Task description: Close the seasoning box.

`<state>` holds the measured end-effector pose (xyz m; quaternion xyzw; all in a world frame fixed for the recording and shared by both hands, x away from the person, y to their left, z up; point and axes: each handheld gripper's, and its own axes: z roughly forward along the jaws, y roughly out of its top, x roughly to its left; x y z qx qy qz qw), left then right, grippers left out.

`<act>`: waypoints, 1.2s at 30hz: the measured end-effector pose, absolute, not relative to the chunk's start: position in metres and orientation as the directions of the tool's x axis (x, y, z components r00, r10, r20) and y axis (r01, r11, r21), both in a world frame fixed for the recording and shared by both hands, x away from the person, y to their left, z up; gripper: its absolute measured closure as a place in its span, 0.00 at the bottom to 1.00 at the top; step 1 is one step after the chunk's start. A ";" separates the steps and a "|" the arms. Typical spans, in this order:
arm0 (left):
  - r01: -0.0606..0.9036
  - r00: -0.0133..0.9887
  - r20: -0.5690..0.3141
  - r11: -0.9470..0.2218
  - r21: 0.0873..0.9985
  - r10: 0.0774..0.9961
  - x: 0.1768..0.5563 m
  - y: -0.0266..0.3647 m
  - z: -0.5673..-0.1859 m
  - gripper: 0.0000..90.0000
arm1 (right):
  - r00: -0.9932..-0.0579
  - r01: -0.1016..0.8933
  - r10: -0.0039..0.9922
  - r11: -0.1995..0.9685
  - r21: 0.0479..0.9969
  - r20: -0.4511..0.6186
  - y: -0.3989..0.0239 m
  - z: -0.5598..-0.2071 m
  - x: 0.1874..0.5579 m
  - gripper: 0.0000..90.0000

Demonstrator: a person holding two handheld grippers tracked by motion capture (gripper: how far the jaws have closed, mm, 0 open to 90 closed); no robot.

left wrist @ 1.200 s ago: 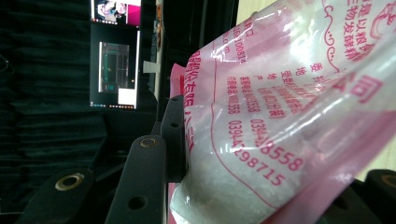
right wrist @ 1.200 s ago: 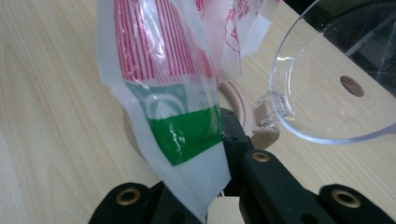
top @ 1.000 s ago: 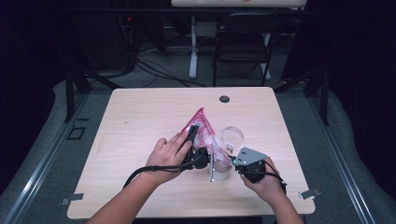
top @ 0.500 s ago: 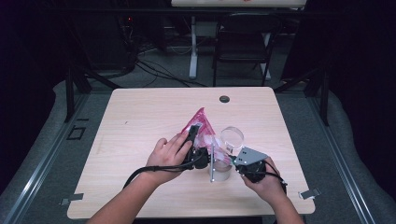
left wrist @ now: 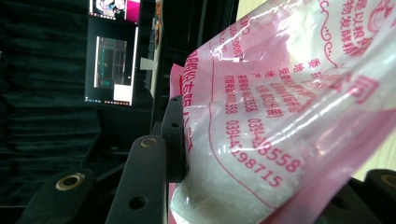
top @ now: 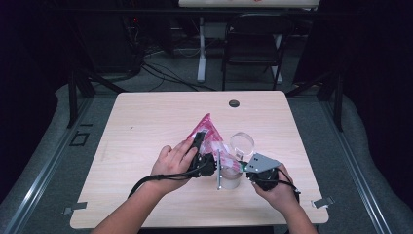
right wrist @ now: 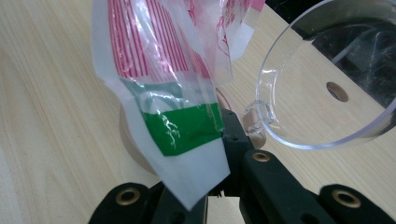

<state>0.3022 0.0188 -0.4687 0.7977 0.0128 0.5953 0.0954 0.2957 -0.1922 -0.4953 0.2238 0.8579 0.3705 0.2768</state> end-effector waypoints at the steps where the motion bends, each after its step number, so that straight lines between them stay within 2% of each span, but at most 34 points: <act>1: -0.092 0.294 0.946 -0.981 0.172 0.138 0.302 0.020 -0.469 0.74 | -0.747 0.176 0.587 0.627 0.758 -0.312 -0.192 -0.495 0.295 1.00; 11: -0.060 0.343 0.916 -0.969 0.240 0.206 0.303 0.030 -0.475 0.75 | -0.745 0.158 0.583 0.625 0.765 -0.323 -0.189 -0.491 0.292 1.00; 36: -0.024 0.381 0.889 -0.959 0.283 0.253 0.302 0.039 -0.486 0.76 | -0.747 0.145 0.578 0.623 0.768 -0.327 -0.184 -0.490 0.290 1.00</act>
